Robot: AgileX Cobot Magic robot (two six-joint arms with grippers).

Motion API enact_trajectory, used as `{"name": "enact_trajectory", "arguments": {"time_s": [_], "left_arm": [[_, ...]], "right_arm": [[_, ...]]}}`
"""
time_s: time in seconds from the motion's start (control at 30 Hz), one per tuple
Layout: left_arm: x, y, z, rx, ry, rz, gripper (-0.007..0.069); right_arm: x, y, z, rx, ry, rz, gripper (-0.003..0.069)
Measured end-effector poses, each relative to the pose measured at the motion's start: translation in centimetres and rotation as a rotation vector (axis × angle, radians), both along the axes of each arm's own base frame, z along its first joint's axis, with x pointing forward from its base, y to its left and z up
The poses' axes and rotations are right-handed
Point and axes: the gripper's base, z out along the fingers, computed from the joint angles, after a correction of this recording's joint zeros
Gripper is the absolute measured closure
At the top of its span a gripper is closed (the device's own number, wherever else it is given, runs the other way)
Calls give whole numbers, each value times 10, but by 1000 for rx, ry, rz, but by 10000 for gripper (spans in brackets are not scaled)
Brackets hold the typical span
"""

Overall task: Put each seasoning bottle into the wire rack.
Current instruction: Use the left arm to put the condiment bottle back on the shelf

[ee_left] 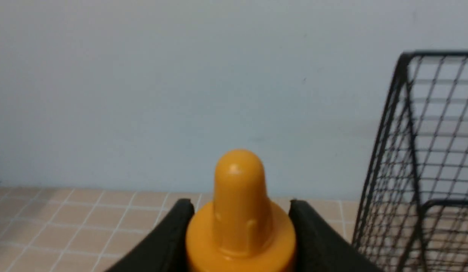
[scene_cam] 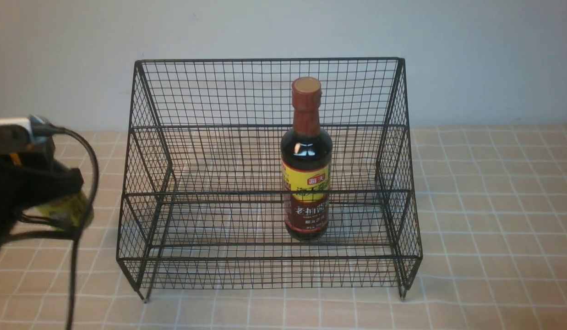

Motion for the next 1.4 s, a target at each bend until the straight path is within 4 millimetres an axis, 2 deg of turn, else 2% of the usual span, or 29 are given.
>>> {"name": "enact_trajectory", "arguments": {"time_s": [0.1, 0.2, 0.27, 0.37, 0.47, 0.53, 0.63, 0.77, 0.9, 1.03, 1.4], "left_arm": [[-18, -5, 38, -3, 5, -65, 344], [-34, -11, 59, -32, 18, -117, 344], [-44, -18, 66, -42, 20, -169, 344], [-50, -30, 67, -41, 38, -247, 344], [-52, -57, 62, -35, 74, -401, 344], [-49, -63, 59, -30, 83, -429, 344], [-34, -81, 48, -1, 101, -479, 344], [-14, -94, 31, 24, 120, -487, 344], [0, -101, 13, 39, 182, -481, 344], [5, -104, 0, 50, 250, -485, 344], [-1, -105, -14, 66, 418, -517, 337]], "right_arm": [[0, 0, 0, 0, 0, 0, 671], [0, 0, 0, 0, 0, 0, 671], [0, 0, 0, 0, 0, 0, 671], [0, 0, 0, 0, 0, 0, 671], [0, 0, 0, 0, 0, 0, 671], [0, 0, 0, 0, 0, 0, 671], [0, 0, 0, 0, 0, 0, 671], [0, 0, 0, 0, 0, 0, 671], [0, 0, 0, 0, 0, 0, 671], [0, 0, 0, 0, 0, 0, 671], [0, 0, 0, 0, 0, 0, 671]]}}
